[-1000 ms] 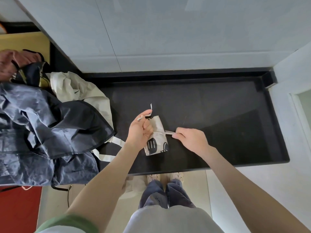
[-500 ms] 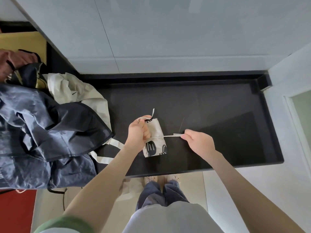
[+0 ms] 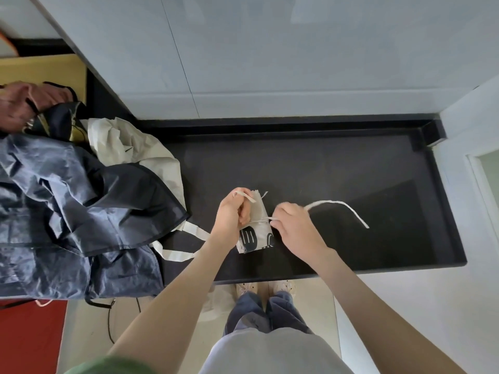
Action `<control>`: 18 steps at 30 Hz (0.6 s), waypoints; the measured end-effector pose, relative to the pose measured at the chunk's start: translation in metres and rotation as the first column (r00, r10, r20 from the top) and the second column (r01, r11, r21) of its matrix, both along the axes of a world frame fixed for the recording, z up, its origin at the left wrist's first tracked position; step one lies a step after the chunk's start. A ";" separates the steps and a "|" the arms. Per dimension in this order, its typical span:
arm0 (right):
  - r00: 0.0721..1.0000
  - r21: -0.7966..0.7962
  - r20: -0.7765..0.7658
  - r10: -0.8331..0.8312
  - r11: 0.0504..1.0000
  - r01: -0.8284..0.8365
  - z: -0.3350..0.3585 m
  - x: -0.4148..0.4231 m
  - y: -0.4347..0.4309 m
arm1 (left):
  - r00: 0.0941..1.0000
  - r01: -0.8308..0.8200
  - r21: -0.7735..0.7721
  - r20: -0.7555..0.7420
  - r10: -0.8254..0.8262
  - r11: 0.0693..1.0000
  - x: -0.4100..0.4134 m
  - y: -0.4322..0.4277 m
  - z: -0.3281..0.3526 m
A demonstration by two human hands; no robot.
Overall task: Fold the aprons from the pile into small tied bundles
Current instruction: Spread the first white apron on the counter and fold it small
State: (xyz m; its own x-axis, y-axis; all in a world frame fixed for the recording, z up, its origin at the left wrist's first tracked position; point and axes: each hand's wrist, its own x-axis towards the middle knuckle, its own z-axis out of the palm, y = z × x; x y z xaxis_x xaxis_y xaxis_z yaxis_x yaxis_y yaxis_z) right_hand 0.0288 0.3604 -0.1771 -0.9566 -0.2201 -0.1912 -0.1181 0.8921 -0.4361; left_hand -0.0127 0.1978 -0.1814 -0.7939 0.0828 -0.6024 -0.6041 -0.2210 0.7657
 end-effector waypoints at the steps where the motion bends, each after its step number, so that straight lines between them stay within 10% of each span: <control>1: 0.991 -0.119 0.115 -0.073 0.989 0.087 0.004 -0.001 -0.002 | 1.000 0.027 0.003 -0.013 -0.027 1.000 0.002 0.000 0.002; 10: 0.884 -0.419 0.398 -0.244 0.809 0.412 0.017 -0.008 -0.032 | 0.973 0.182 0.147 -0.169 -0.156 0.972 0.015 0.005 0.011; 18: 0.808 -0.458 0.522 -0.272 0.711 0.534 0.019 -0.011 -0.041 | 0.934 0.217 -0.355 -0.195 -0.299 0.909 0.010 0.022 0.021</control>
State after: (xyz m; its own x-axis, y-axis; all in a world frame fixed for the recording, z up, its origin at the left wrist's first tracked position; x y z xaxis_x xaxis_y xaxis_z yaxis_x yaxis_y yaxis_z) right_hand 0.0179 0.3190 -0.1576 -0.8436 -0.0206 -0.5365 0.4890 0.3830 -0.7837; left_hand -0.0030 0.2199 -0.1608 -0.8943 0.1387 -0.4254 -0.3951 0.2014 0.8963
